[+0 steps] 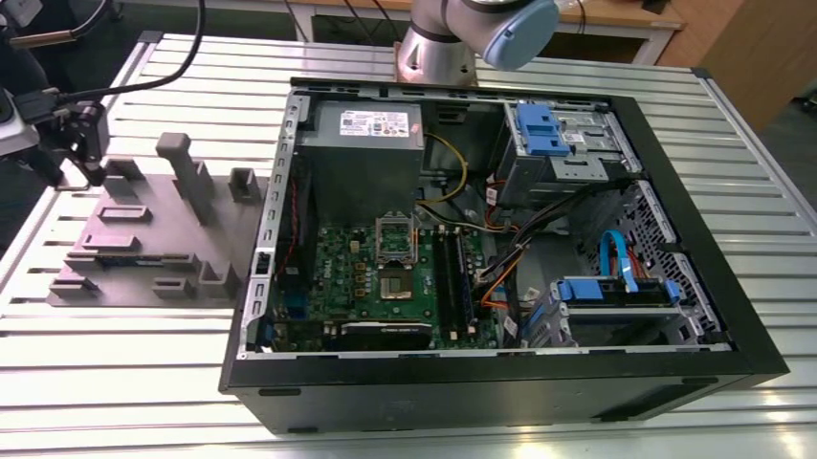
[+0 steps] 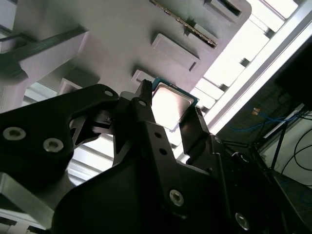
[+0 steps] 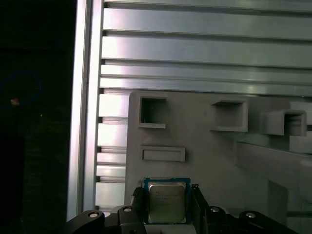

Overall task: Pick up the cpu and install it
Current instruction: 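Pick up the cpu and move it towards the insertion slot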

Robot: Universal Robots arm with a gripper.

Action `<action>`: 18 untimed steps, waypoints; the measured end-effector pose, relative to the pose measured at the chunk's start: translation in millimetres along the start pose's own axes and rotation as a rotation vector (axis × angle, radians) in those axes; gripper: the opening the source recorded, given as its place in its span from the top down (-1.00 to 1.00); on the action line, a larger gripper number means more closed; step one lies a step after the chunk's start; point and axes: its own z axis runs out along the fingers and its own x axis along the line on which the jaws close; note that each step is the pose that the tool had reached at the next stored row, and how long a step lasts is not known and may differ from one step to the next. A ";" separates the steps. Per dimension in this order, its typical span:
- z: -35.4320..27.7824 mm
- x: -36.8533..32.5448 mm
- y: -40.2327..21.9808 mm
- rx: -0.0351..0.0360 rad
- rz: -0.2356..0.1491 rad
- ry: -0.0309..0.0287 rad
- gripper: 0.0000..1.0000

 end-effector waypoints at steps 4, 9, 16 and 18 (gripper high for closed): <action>-2.7 0.0 0.1 0.0000 0.000 -0.0001 0.06; -7.2 -0.1 0.2 0.0000 0.000 0.0000 0.06; -13.1 -0.2 0.4 0.0000 0.000 -0.0001 0.06; -14.6 -0.2 0.5 0.0000 0.000 -0.0001 0.06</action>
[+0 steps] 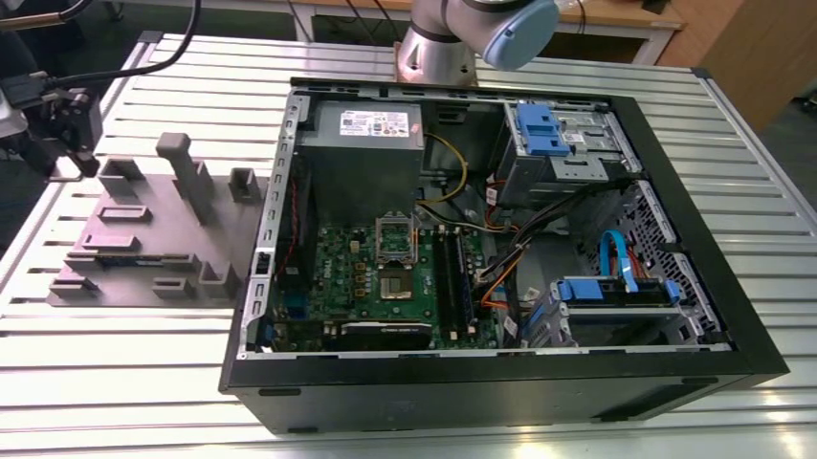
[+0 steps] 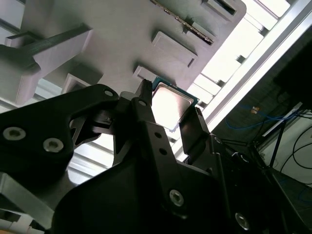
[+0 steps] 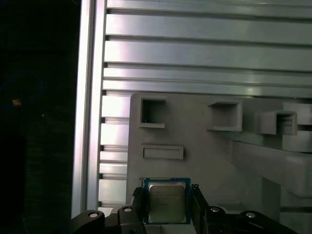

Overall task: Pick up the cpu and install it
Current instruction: 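Pick up the cpu and move it towards the insertion slot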

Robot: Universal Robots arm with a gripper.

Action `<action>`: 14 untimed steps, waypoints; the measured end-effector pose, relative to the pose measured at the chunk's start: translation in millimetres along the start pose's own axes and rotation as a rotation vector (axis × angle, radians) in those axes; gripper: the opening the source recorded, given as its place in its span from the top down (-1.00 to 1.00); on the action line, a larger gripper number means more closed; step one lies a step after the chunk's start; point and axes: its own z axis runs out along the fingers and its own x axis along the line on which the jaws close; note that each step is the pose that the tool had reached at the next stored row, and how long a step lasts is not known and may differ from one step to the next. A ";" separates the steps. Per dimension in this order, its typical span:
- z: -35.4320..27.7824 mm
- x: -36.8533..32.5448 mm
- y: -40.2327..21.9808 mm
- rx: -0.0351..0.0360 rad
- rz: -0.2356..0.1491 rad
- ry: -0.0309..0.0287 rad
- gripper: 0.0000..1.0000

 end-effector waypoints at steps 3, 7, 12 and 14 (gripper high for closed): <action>-2.2 0.0 0.1 0.0000 0.000 0.0000 0.06; -5.6 -0.1 0.2 0.0000 0.000 0.0001 0.06; -10.6 -0.2 0.3 0.0000 0.000 0.0001 0.06; -12.6 -0.2 0.4 0.0000 0.000 0.0000 0.06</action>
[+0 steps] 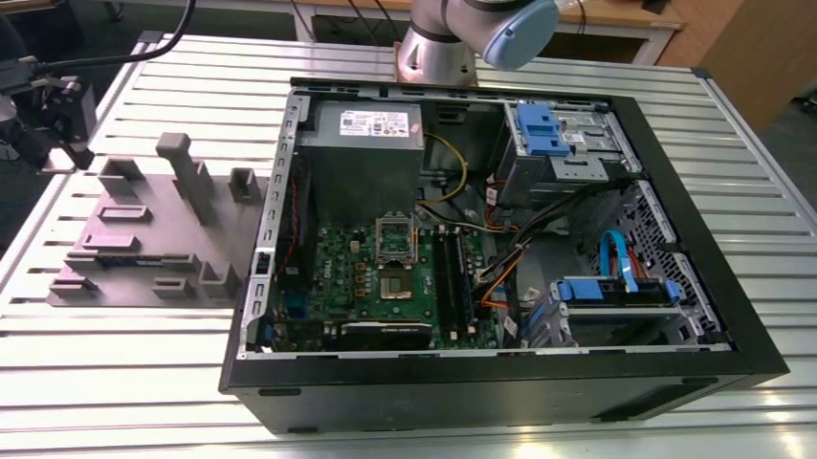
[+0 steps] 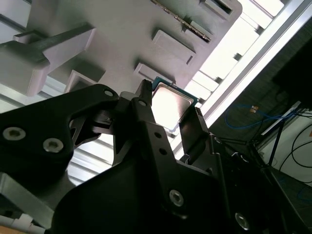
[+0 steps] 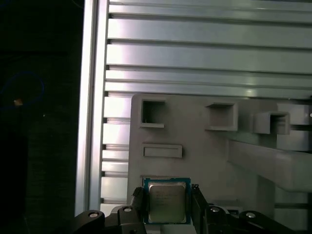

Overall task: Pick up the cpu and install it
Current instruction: 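Pick up the cpu and move it towards the insertion slot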

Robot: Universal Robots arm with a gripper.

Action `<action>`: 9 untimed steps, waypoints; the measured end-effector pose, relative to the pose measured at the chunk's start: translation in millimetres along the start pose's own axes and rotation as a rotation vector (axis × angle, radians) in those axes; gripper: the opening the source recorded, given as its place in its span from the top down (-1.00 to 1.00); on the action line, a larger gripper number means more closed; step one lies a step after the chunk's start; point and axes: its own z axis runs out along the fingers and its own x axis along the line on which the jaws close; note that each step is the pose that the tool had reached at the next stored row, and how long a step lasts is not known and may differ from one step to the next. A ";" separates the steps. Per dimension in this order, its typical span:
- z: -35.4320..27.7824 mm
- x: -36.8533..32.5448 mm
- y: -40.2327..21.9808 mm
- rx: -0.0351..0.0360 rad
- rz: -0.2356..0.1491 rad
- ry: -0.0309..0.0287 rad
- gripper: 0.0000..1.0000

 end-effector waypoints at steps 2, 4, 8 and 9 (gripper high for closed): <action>-1.4 0.0 0.0 0.0000 0.000 0.0000 0.06; -1.6 0.0 0.1 -0.0001 0.000 -0.0003 0.06; -2.1 0.0 0.1 0.0000 0.000 0.0000 0.06; -3.0 -0.1 0.1 0.0000 0.000 0.0000 0.06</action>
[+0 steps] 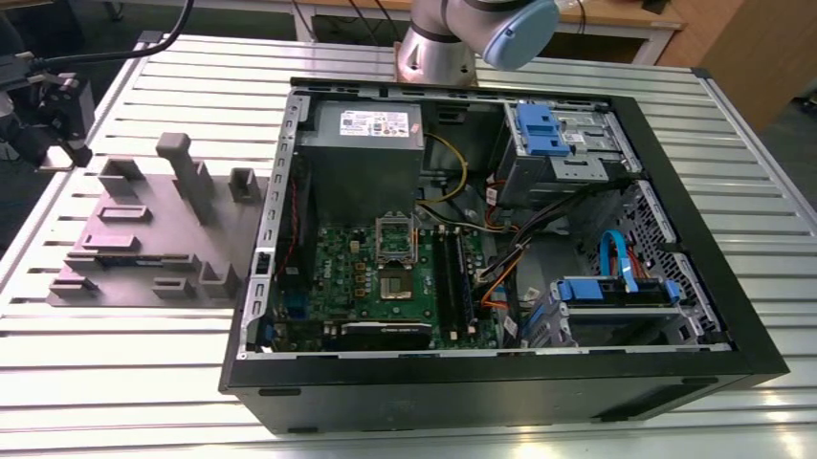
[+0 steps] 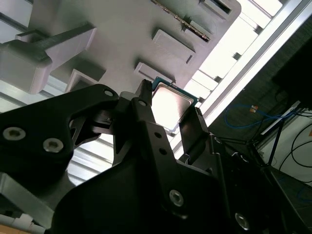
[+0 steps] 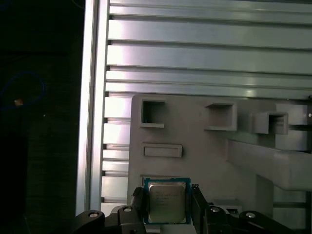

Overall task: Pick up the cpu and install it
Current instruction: 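Pick up the cpu and move it towards the insertion slot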

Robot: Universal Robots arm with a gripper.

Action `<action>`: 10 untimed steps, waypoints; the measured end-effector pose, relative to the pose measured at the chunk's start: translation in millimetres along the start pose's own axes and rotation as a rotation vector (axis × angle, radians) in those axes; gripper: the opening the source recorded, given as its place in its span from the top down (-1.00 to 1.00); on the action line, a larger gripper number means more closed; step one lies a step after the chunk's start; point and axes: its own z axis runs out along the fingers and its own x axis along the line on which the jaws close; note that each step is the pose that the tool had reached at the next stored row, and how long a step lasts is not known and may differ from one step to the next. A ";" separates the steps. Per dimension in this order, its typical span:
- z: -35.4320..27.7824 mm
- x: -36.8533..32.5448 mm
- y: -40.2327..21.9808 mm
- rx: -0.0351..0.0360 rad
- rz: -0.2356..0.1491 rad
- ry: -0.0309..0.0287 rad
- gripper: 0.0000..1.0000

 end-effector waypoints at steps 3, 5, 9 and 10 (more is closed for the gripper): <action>-0.5 0.0 0.0 0.0001 0.000 0.0001 0.06; -0.8 0.0 0.0 0.0000 0.000 0.0000 0.06; -1.9 0.0 0.1 0.0000 0.000 0.0001 0.06; -2.3 0.0 0.1 0.0001 0.000 0.0002 0.06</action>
